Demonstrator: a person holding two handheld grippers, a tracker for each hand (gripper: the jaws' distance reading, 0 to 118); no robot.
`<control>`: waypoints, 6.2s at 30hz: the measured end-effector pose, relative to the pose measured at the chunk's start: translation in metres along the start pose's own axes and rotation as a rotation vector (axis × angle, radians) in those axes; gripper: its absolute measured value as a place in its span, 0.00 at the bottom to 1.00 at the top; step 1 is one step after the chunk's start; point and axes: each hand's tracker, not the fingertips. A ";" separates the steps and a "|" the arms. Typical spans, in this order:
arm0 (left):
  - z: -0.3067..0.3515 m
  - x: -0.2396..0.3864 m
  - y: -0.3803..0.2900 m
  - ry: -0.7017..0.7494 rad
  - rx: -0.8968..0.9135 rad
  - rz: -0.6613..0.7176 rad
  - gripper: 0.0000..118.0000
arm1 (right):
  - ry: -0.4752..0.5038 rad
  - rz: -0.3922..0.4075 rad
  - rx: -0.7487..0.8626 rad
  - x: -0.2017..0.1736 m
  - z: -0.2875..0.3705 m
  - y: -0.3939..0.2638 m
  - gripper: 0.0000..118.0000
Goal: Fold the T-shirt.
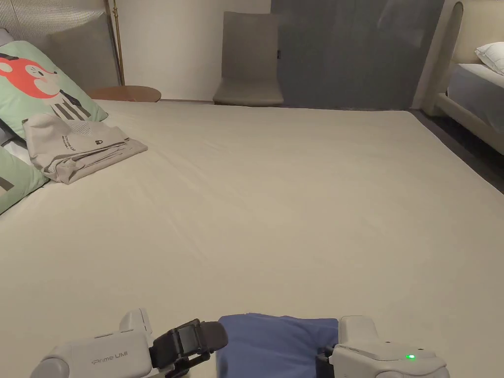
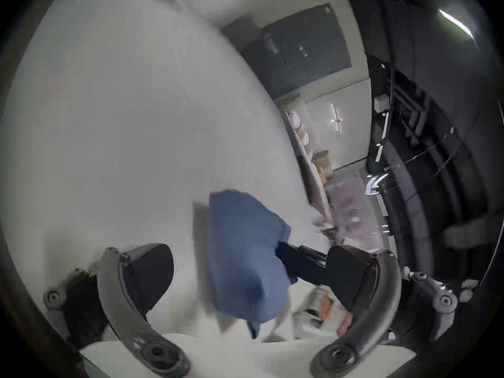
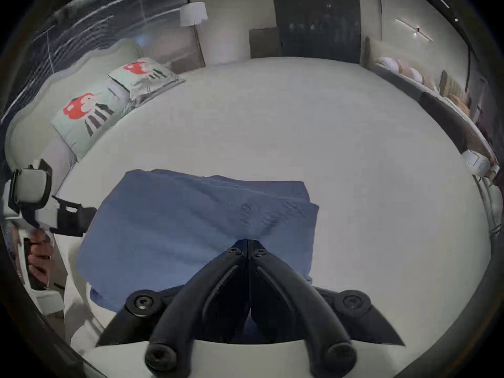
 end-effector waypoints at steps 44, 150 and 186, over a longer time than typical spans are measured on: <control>0.284 -0.134 0.107 0.429 0.197 0.203 0.34 | 0.187 0.012 0.095 -0.116 0.007 0.056 0.00; 0.081 0.251 -0.014 0.652 1.113 -0.953 0.94 | -0.282 0.129 0.985 -0.008 0.209 0.104 0.99; 0.091 0.255 -0.012 0.643 1.110 -0.946 0.94 | -0.329 0.092 0.922 -0.013 0.222 0.105 1.00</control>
